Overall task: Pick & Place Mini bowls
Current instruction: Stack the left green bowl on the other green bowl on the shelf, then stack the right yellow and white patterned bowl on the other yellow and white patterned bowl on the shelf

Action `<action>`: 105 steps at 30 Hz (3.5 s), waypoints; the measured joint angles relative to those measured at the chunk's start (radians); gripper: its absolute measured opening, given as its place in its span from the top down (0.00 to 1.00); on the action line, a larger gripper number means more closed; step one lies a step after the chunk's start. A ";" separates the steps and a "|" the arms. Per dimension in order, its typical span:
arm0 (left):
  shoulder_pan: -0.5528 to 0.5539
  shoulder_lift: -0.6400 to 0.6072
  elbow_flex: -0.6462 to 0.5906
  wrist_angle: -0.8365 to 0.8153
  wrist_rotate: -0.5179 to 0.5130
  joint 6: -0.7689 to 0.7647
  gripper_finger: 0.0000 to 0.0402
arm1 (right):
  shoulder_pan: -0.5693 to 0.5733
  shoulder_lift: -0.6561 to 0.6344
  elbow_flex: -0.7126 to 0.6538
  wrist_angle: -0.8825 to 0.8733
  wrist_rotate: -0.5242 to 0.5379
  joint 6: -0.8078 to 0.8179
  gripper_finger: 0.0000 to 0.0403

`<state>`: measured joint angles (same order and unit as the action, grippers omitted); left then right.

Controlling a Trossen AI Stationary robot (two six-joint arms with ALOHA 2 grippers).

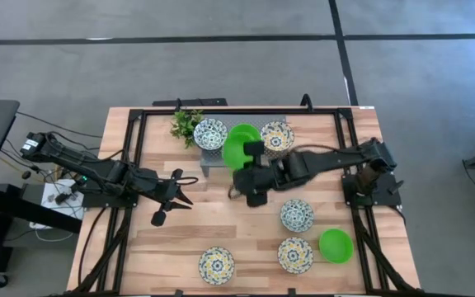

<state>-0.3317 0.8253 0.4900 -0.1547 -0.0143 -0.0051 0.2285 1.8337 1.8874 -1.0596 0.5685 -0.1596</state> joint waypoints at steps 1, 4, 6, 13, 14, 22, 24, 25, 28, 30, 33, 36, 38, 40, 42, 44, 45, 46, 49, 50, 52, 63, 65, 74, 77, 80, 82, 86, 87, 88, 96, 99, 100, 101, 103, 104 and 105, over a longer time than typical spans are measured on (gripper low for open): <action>0.000 0.000 0.000 0.000 0.000 0.001 0.84 | -0.021 0.004 0.000 -0.014 -0.004 0.000 0.99; 0.000 0.000 0.000 0.000 0.000 0.002 0.84 | -0.075 0.007 -0.002 -0.038 -0.008 -0.008 0.99; 0.000 0.000 0.000 0.000 0.000 0.001 0.84 | -0.109 0.005 0.000 -0.032 -0.021 -0.007 0.99; 0.000 0.000 0.000 0.000 0.000 0.001 0.84 | -0.199 0.008 -0.003 -0.032 -0.120 -0.007 1.00; 0.000 0.000 0.000 0.000 0.000 0.001 0.84 | -0.208 0.015 -0.003 -0.035 -0.122 -0.007 1.00; 0.000 0.000 0.000 -0.001 0.000 0.000 0.84 | -0.248 0.040 -0.007 -0.051 -0.137 -0.007 1.00; 0.000 0.000 0.000 -0.001 0.000 0.000 0.84 | -0.251 0.038 -0.006 -0.045 -0.163 -0.006 1.00; 0.000 0.000 0.000 -0.001 0.000 0.000 0.84 | -0.251 0.036 -0.005 -0.044 -0.180 -0.005 1.00; 0.000 0.000 0.000 -0.001 0.000 0.000 0.84 | -0.251 0.037 -0.005 -0.046 -0.195 0.001 1.00; 0.000 0.000 0.000 -0.001 0.000 0.000 0.84 | -0.250 0.037 -0.005 -0.047 -0.198 0.001 1.00; 0.000 0.000 0.000 -0.001 0.000 0.000 0.84 | -0.251 0.037 -0.005 -0.056 -0.205 0.001 1.00; 0.000 0.000 0.000 -0.001 0.000 0.000 0.84 | -0.257 0.045 -0.005 -0.052 -0.205 0.002 1.00; 0.000 0.000 0.000 -0.001 0.000 0.000 0.84 | -0.258 0.052 -0.006 -0.059 -0.206 0.003 1.00; 0.000 0.000 0.000 -0.001 0.000 0.000 0.84 | -0.263 0.063 -0.005 -0.056 -0.206 0.001 0.99; 0.000 0.000 0.000 -0.001 0.000 0.000 0.84 | -0.265 0.073 -0.004 -0.060 -0.208 -0.014 0.99; 0.000 0.000 0.000 -0.001 0.000 0.000 0.84 | -0.267 0.092 -0.006 -0.053 -0.209 -0.037 0.99; 0.000 0.000 0.000 -0.001 0.000 0.000 0.84 | -0.268 0.098 -0.005 -0.039 -0.209 -0.046 0.99; 0.000 0.000 0.000 -0.001 0.000 0.000 0.84 | -0.268 0.100 -0.006 -0.046 -0.209 -0.053 0.99; 0.000 0.000 0.000 -0.001 0.000 0.000 0.84 | -0.269 0.109 -0.004 -0.040 -0.209 -0.057 0.98; 0.000 0.000 0.000 -0.001 0.000 0.000 0.84 | -0.269 0.116 -0.004 -0.041 -0.208 -0.057 0.98; 0.000 0.000 0.000 -0.001 0.000 0.000 0.84 | -0.270 0.120 -0.005 -0.041 -0.205 -0.057 0.97; 0.000 0.000 0.000 -0.001 0.000 0.000 0.84 | -0.271 0.110 -0.005 -0.047 -0.200 -0.060 0.83; 0.000 0.000 0.000 -0.001 0.000 0.000 0.84 | -0.271 0.110 -0.005 -0.047 -0.187 -0.060 0.82; 0.000 0.000 0.000 -0.001 0.000 0.000 0.84 | -0.268 0.110 0.059 -0.073 -0.123 -0.060 0.80; 0.000 0.000 0.000 -0.001 0.000 0.000 0.84 | -0.267 0.110 0.106 -0.099 -0.122 -0.060 0.80; 0.000 0.000 0.000 -0.001 0.000 0.000 0.84 | -0.262 0.110 0.158 -0.141 -0.124 -0.043 0.80; 0.000 0.000 0.000 -0.001 0.000 0.000 0.84 | -0.252 0.110 0.196 -0.168 -0.124 -0.022 0.80; 0.000 0.000 0.000 -0.001 0.000 0.000 0.84 | -0.204 0.110 0.273 -0.257 -0.143 0.057 0.80; 0.000 0.000 0.000 -0.001 0.000 -0.003 0.84 | -0.189 0.109 0.288 -0.283 -0.154 0.078 0.80; 0.000 0.000 0.000 -0.001 0.000 -0.008 0.84 | -0.172 0.109 0.303 -0.314 -0.160 0.102 0.80; -0.017 0.000 0.000 -0.001 0.000 -0.045 0.84 | -0.024 0.108 0.320 -0.509 -0.260 0.444 0.80; -0.040 0.000 0.000 0.000 0.000 -0.046 0.84 | 0.032 0.110 0.297 -0.510 -0.372 0.519 0.80; -0.047 0.000 0.000 0.001 0.000 -0.047 0.84 | 0.051 0.110 0.288 -0.510 -0.403 0.551 0.80; -0.055 0.000 0.000 0.003 0.000 -0.049 0.84 | 0.070 0.111 0.281 -0.509 -0.421 0.586 0.80; -0.069 0.000 0.000 0.006 0.000 -0.056 0.84 | 0.108 0.116 0.267 -0.510 -0.433 0.652 0.80; -0.074 0.000 0.000 0.006 0.000 -0.056 0.84 | 0.127 0.118 0.258 -0.512 -0.433 0.680 0.80; -0.077 0.000 0.000 0.006 0.000 -0.056 0.84 | 0.144 0.118 0.250 -0.511 -0.431 0.701 0.80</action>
<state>-0.4092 0.8257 0.4904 -0.1482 -0.0143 -0.0608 0.3724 1.9514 2.1375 -1.5709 0.1371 0.5411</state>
